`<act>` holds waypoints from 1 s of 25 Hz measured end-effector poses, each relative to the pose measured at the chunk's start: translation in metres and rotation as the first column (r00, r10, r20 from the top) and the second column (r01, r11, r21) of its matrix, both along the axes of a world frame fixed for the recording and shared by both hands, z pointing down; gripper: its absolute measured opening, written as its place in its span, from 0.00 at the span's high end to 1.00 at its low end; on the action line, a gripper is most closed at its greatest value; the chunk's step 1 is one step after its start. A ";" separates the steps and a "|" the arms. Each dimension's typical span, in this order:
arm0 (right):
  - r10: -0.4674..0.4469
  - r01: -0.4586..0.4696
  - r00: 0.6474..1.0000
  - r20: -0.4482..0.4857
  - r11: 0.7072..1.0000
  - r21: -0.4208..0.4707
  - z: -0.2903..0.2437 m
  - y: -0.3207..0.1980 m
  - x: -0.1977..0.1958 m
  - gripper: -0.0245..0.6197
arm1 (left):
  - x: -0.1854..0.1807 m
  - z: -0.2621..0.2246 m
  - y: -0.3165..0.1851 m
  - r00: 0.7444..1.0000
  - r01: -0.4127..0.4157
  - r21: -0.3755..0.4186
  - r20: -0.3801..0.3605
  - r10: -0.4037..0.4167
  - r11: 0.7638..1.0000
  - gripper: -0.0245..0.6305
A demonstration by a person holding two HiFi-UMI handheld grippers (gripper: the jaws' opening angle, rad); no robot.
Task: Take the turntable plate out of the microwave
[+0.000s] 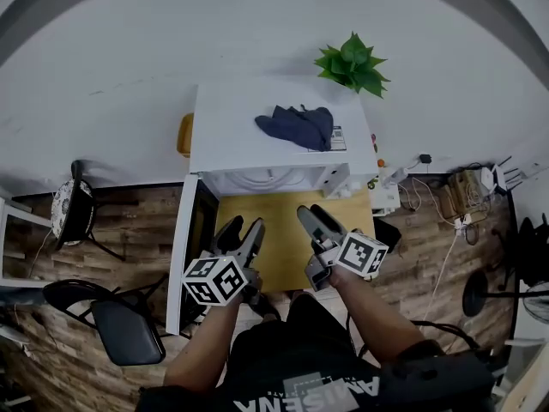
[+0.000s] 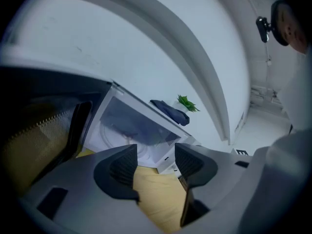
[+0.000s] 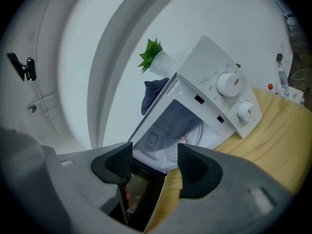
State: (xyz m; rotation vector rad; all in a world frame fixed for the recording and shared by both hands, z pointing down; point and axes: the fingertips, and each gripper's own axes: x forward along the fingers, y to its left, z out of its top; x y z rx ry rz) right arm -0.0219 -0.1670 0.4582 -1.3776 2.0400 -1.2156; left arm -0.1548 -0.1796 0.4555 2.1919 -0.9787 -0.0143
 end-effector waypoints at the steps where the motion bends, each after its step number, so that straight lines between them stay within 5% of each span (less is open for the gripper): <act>1: 0.004 -0.003 1.000 0.008 1.000 -0.016 0.010 -0.004 0.003 0.54 | 0.002 0.009 -0.004 1.000 0.017 -0.024 -0.015 -0.018 1.000 0.60; 8: 0.043 -0.032 0.989 0.140 0.996 -0.078 0.060 -0.037 0.008 0.54 | 0.001 0.064 -0.045 0.973 0.125 -0.157 -0.173 -0.152 0.980 0.60; 25: 0.074 -0.045 0.986 0.146 0.980 -0.193 0.125 -0.095 0.005 0.54 | 0.013 0.139 -0.107 0.941 0.248 -0.286 -0.155 -0.300 0.925 0.60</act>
